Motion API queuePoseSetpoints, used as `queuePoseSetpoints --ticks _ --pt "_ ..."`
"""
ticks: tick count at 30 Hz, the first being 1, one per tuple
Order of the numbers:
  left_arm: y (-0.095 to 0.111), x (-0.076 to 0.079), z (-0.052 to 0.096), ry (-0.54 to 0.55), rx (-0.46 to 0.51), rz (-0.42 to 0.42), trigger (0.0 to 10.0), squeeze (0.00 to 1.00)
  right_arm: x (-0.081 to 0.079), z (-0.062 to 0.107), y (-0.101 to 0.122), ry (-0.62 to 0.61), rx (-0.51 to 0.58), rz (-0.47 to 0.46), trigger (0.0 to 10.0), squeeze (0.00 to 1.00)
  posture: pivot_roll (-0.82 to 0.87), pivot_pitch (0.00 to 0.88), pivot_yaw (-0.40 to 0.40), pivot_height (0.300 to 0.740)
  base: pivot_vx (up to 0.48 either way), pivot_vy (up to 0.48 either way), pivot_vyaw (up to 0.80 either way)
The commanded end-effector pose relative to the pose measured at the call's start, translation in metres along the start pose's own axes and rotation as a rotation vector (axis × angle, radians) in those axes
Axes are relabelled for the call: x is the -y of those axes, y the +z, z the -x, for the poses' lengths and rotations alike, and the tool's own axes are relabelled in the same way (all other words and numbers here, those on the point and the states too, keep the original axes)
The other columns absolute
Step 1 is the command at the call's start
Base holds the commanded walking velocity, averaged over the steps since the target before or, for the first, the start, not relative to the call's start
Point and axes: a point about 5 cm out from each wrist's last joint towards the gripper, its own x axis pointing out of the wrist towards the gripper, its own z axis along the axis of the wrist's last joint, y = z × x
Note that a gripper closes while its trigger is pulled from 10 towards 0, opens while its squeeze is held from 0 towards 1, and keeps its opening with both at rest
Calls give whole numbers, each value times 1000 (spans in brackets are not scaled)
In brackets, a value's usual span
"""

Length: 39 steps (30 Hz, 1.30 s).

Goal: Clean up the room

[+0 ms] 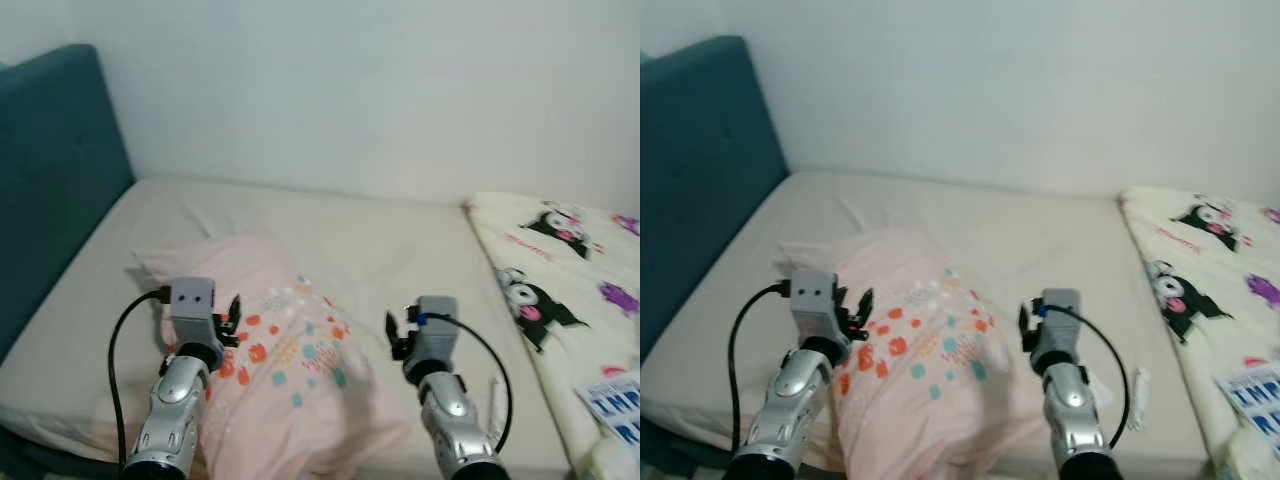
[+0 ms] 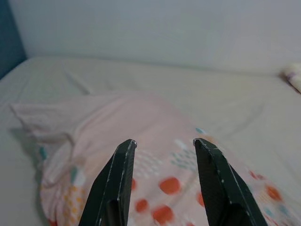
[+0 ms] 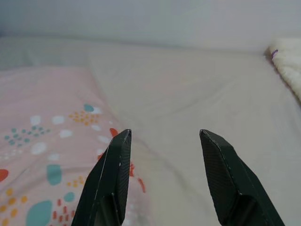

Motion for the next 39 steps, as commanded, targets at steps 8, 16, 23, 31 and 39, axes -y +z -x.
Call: queuePoseSetpoints --ticks 8,16,23,31,39 --pt "-3 7 0 -53 -23 -20 10000 0 1 3 -4 -20 -11 -7 10000 0 24 0 -70 740 0 113 0" --pt "-3 8 0 -65 -22 -29 10000 0 1 4 -5 -29 -12 -10 10000 0 23 0 -65 740 0 360 0" --pt "-3 10 0 -73 -24 -47 10000 0 1 5 -5 -36 -10 -16 10000 0 24 0 -61 740 0 0 0" --pt "-2 9 0 -75 -25 -53 10000 0 1 6 -6 -38 -9 -21 10000 0 25 0 -60 740 0 0 0" --pt "-4 11 1 -77 -33 -57 10000 0 2 6 -5 -42 -8 -30 10000 0 19 0 -56 740 0 0 0"
